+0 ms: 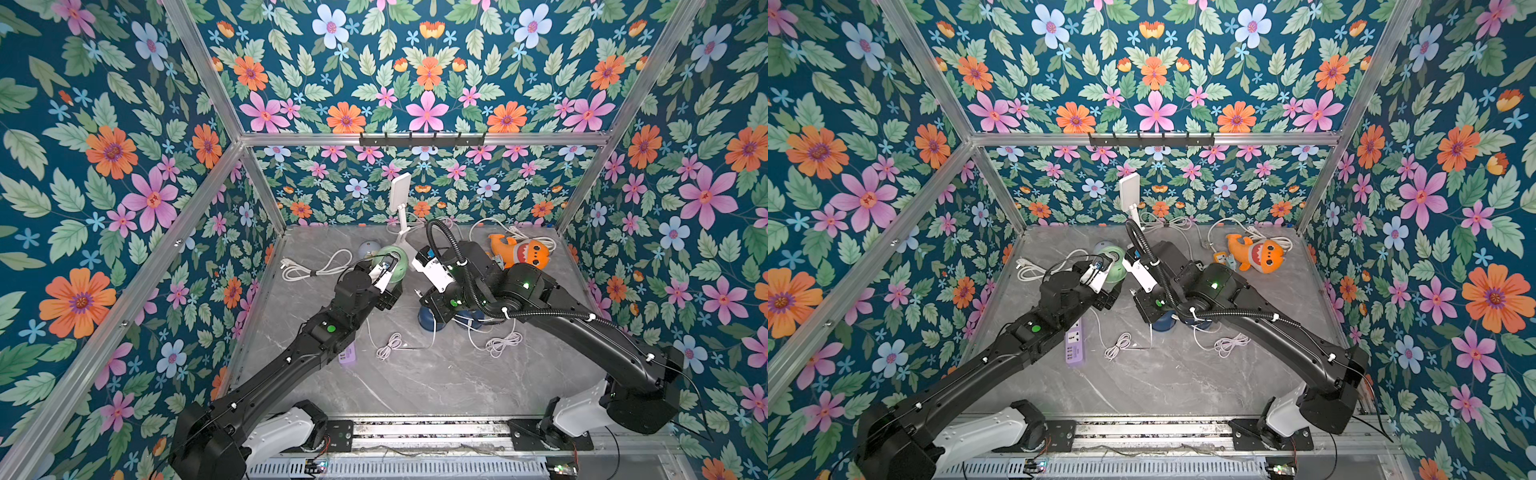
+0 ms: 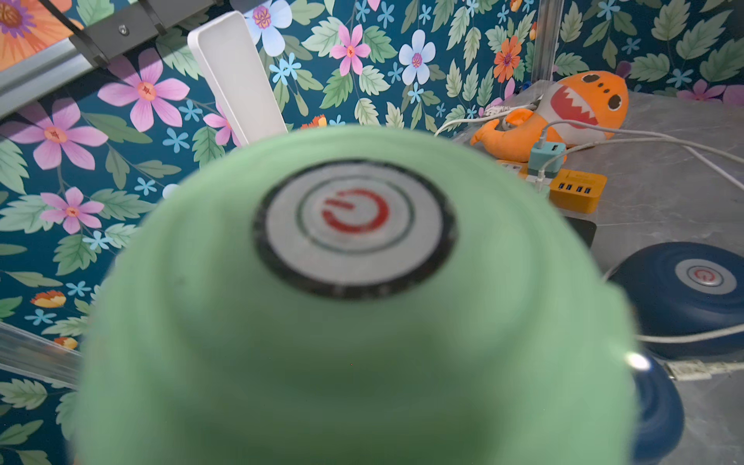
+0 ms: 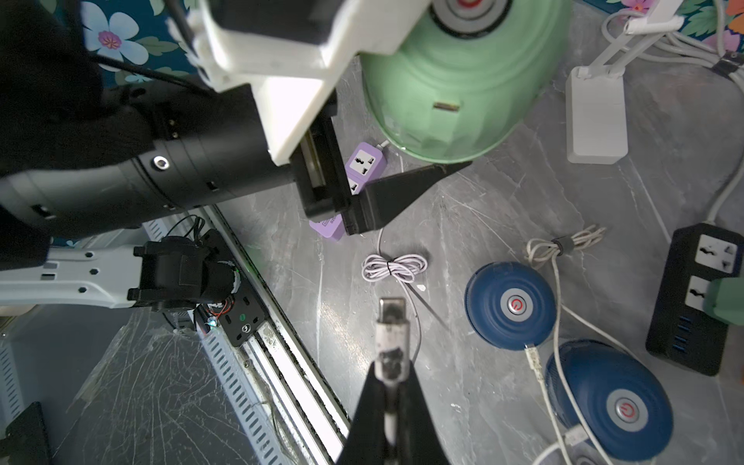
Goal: Charge the cordless meat grinders
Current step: Insert the charging cable into the cordless meat grinder.
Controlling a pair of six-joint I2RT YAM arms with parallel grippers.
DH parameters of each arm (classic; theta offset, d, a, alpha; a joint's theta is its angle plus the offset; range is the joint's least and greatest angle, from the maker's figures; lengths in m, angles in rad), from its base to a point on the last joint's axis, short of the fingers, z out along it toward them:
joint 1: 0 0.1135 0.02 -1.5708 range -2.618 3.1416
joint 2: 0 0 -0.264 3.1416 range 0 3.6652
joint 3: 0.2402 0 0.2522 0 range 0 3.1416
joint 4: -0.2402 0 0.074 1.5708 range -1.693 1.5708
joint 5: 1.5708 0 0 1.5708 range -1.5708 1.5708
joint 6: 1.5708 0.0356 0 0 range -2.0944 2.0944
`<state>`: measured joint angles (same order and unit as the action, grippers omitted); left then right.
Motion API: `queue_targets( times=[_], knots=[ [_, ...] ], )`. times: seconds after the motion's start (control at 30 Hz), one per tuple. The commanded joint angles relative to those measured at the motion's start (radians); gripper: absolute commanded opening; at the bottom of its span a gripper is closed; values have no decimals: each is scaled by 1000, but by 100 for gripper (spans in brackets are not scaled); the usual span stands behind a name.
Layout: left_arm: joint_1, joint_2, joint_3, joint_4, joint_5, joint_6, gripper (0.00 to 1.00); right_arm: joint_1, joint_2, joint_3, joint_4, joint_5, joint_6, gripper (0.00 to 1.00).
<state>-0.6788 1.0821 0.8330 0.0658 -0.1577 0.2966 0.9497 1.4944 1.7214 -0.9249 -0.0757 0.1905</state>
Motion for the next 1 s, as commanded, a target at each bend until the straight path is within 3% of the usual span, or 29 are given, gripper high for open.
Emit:
queue_targets(
  times=[0.0, 0.47, 0.97],
  knots=[
    [-2, -11, 5, 33, 42, 50, 72, 4, 15, 9, -22, -7, -7, 0],
    [-10, -40, -24, 87, 86, 91, 67, 3, 43, 44, 16, 49, -7, 0],
    [-46, -47, -38, 95, 39, 115, 66, 2, 96, 103, 21, 79, -4, 0]
  ],
)
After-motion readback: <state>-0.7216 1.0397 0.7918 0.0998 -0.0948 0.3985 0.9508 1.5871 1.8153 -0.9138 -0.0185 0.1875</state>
